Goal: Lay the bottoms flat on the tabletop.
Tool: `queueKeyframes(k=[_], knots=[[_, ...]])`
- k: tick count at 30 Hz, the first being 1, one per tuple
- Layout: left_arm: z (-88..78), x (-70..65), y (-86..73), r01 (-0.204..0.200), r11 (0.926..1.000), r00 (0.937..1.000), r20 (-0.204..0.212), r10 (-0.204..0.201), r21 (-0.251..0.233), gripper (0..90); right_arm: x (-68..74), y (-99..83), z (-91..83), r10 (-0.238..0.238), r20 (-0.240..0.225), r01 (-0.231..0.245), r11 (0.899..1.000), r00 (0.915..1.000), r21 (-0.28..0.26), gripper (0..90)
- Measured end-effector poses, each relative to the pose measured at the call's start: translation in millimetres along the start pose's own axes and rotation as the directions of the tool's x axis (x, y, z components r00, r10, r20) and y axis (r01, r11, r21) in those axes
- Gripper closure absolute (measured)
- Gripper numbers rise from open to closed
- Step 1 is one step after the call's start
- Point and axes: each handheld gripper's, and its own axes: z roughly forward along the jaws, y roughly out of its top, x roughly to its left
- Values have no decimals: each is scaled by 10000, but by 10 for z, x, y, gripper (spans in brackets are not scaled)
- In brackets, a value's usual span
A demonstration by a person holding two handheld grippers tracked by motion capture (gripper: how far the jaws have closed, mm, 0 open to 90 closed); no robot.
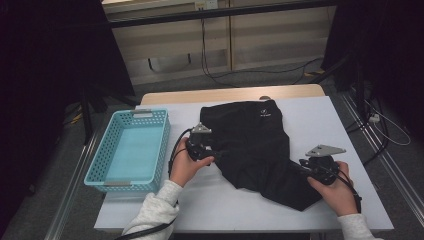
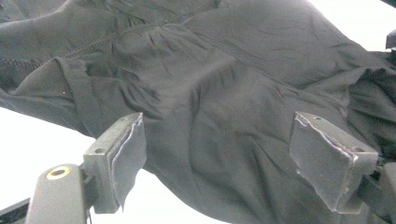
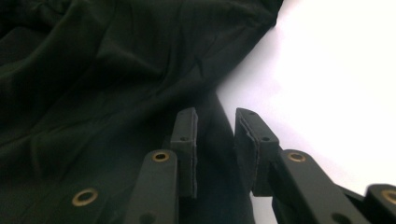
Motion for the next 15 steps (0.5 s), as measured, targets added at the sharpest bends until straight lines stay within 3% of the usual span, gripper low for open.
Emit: queueKeyframes(k=[5, 7, 8, 10, 15], knots=[[4, -5, -9, 44, 10000, 10000, 39, -44, 26, 194, -45, 45, 192, 177, -189, -172, 9995, 9997, 260, 659], [-4, -3, -11, 77, 10000, 10000, 29, -77, -4, 194, -47, 43, 244, 284, -354, -270, 9989, 9990, 374, 754], [-9, 1, -14, 85, 10000, 10000, 5, -85, -13, 194, -51, 50, 249, 540, -582, -516, 9978, 9968, 416, 794], [-13, 11, -25, 89, 10000, 10000, -37, -89, 0, 194, -51, 60, 239, 574, -676, -540, 9972, 9961, 510, 880], [-33, 25, -49, 152, 9999, 9998, -130, -152, 3, 194, -122, 50, 107, 649, -545, -630, 9974, 9964, 354, 888]])
